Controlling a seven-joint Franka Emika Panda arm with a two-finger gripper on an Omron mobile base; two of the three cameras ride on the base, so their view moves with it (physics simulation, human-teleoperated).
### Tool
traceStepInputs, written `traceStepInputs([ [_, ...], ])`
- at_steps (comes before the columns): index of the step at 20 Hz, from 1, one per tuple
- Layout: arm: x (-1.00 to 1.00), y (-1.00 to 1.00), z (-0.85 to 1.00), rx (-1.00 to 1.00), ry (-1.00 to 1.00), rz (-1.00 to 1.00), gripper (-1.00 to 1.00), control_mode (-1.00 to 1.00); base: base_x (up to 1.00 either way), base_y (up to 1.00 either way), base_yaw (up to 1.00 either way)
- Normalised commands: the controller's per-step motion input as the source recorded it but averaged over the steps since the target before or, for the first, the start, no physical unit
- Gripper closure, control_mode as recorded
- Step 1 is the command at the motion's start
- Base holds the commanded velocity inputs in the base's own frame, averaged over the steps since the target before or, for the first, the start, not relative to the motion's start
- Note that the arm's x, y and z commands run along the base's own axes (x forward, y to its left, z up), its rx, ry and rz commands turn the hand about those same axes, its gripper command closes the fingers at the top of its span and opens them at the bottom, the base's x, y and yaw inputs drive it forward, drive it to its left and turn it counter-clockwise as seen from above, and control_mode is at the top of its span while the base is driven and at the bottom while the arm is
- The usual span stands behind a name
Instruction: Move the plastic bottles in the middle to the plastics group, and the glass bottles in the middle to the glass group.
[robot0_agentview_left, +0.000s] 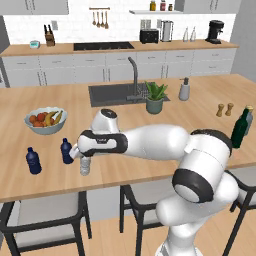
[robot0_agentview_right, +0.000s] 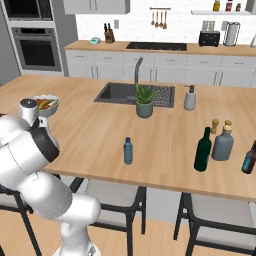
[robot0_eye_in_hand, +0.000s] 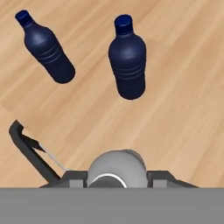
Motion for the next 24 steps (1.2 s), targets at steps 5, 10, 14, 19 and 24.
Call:
traceStepInputs([
  [5,0.11,0.14,-0.16,-0.07,-0.06,0.09,1.0,-1.0,0.0,0.0,0.0],
  [10,0.08,0.12,-0.17,-0.06,-0.05,0.07,1.0,-1.0,0.0,0.0,0.0],
  [14,0.11,0.05,-0.22,-0.05,-0.02,0.09,1.0,-1.0,0.0,0.0,0.0],
  [19,0.18,0.0,-0.22,0.0,0.0,0.1,1.0,-1.0,0.0,0.0,0.0],
  [24,0.06,-0.04,-0.3,0.0,0.0,0.09,1.0,-1.0,0.0,0.0,0.0],
])
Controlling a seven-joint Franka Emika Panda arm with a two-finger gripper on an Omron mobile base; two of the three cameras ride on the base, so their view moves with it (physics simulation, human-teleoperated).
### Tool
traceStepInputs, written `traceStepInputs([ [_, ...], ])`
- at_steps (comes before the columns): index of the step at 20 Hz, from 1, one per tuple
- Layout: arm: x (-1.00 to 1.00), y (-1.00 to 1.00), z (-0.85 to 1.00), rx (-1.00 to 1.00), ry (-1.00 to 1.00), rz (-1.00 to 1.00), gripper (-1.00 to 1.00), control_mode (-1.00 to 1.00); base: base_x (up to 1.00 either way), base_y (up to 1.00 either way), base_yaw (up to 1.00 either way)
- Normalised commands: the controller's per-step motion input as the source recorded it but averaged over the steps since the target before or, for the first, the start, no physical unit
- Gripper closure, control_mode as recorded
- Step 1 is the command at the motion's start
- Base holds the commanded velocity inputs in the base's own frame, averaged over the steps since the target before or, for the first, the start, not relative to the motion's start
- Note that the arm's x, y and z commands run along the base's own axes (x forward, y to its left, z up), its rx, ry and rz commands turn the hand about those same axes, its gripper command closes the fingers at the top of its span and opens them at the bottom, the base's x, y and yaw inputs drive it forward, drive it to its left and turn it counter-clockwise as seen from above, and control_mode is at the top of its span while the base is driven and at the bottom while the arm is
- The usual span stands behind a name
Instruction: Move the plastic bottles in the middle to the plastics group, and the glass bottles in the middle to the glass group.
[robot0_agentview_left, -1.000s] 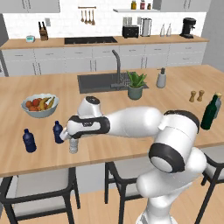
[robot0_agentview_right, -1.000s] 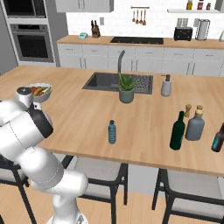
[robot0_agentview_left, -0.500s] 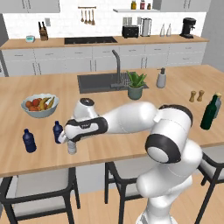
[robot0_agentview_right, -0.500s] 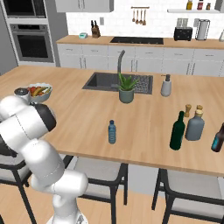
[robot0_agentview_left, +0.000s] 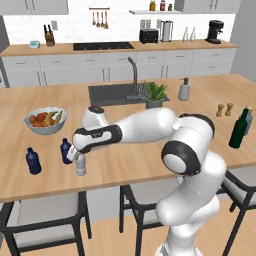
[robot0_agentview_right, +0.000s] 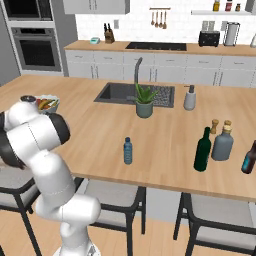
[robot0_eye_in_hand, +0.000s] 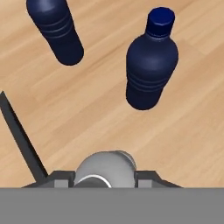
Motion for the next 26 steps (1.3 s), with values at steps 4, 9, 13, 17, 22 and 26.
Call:
traceStepInputs([
  [4,0.0,-0.06,-0.38,-0.09,0.0,0.08,-1.0,-1.0,0.0,0.0,0.0],
  [9,-0.02,-0.04,-0.17,-0.05,-0.01,0.04,-1.0,-1.0,0.0,0.0,0.0],
  [13,-0.03,-0.08,0.02,0.0,-0.03,0.03,-1.0,-1.0,0.0,0.0,0.0],
  [17,-0.07,-0.06,0.2,0.02,-0.01,0.0,-1.0,-1.0,0.0,0.0,0.0],
  [22,-0.11,-0.2,0.55,0.03,-0.06,-0.06,-1.0,-1.0,0.0,0.0,0.0],
  [26,-0.2,-0.5,0.51,0.0,0.0,-0.23,-1.0,-1.0,0.0,0.0,0.0],
])
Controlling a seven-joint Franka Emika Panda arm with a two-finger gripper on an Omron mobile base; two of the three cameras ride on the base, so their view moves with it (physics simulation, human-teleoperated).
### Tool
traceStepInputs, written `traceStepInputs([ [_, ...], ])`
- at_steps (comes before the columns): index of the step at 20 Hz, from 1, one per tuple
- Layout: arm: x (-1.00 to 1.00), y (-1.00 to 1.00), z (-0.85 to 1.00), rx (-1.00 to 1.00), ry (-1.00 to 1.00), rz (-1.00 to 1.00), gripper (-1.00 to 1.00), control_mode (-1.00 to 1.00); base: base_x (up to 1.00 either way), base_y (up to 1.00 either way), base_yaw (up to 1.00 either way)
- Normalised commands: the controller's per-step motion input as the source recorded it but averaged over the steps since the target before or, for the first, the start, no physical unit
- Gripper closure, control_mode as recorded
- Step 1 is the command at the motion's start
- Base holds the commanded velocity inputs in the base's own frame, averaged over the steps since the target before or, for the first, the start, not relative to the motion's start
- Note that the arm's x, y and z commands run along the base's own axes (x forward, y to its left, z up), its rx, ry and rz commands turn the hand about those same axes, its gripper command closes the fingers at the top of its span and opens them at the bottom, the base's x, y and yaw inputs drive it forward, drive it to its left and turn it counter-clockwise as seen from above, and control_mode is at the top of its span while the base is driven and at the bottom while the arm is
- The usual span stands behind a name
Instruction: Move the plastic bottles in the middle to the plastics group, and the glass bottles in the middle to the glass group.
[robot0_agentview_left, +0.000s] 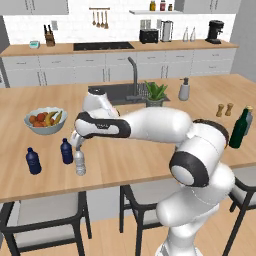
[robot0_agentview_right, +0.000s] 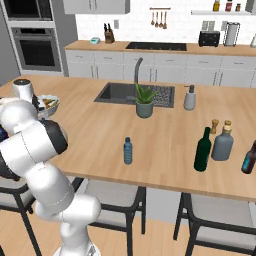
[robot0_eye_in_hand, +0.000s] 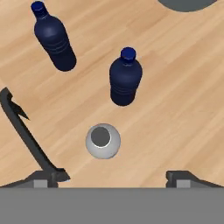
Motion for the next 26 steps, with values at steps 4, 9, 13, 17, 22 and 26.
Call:
traceStepInputs([
  [4,-0.28,-0.8,0.27,0.0,0.0,-0.19,-1.0,-1.0,0.0,0.0,0.0],
  [9,-0.29,-0.88,0.11,0.0,0.0,-0.17,-1.0,-1.0,0.0,0.0,0.0],
  [13,-0.21,-0.98,0.02,0.0,-0.05,-0.12,-1.0,-1.0,0.0,0.0,0.0],
  [17,-0.19,-0.98,0.02,0.0,-0.08,-0.21,-1.0,-1.0,0.0,0.0,0.0],
  [22,-0.18,-0.97,0.04,0.0,-0.08,-0.22,-1.0,-1.0,0.0,0.0,0.0],
  [26,-0.11,-0.93,0.19,0.0,0.0,-0.31,-1.0,-1.0,0.0,0.0,0.0],
])
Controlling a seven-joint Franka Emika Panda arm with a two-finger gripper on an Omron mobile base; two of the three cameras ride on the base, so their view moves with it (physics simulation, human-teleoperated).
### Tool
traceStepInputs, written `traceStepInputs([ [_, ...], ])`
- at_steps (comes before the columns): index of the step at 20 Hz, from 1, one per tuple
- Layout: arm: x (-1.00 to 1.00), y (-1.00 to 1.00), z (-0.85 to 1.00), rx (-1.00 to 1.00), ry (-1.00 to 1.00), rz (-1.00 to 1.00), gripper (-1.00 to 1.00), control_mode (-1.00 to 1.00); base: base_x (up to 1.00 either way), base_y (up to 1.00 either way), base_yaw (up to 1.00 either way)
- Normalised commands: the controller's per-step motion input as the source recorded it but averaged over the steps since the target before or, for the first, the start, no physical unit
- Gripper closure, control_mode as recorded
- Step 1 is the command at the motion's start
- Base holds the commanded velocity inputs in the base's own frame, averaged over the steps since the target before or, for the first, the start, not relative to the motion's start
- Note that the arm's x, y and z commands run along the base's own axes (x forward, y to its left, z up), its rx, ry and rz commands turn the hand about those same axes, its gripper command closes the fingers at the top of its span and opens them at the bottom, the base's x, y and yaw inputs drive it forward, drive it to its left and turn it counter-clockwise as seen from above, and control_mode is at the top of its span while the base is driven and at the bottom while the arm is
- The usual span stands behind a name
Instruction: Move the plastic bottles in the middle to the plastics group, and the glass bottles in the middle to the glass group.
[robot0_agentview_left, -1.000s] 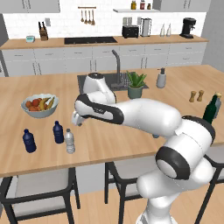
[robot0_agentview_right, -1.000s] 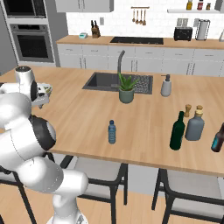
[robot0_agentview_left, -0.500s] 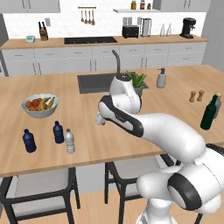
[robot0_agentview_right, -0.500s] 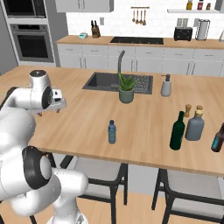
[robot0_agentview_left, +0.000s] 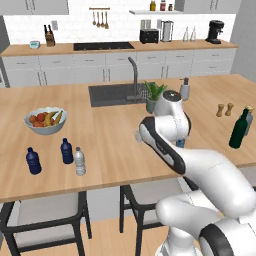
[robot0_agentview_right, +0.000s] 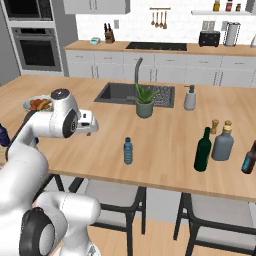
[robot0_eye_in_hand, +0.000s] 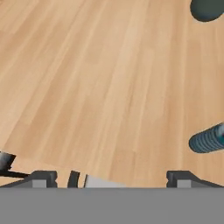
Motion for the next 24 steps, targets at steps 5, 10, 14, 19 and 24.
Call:
traceStepInputs([
  [5,-0.07,-0.96,0.32,0.0,0.0,-0.23,-1.0,-1.0,0.0,0.0,0.0],
  [10,-0.06,-0.94,0.25,0.04,0.0,-0.22,-1.0,-1.0,0.0,0.0,0.0],
  [14,0.0,-0.82,0.18,0.15,-0.01,-0.24,-1.0,-1.0,0.0,0.0,0.0],
  [19,0.1,-0.44,-0.03,0.1,-0.01,-0.17,-1.0,-1.0,0.0,0.0,0.0],
  [24,0.51,0.0,-0.22,0.02,0.0,-0.09,-1.0,-1.0,0.0,0.0,0.0],
])
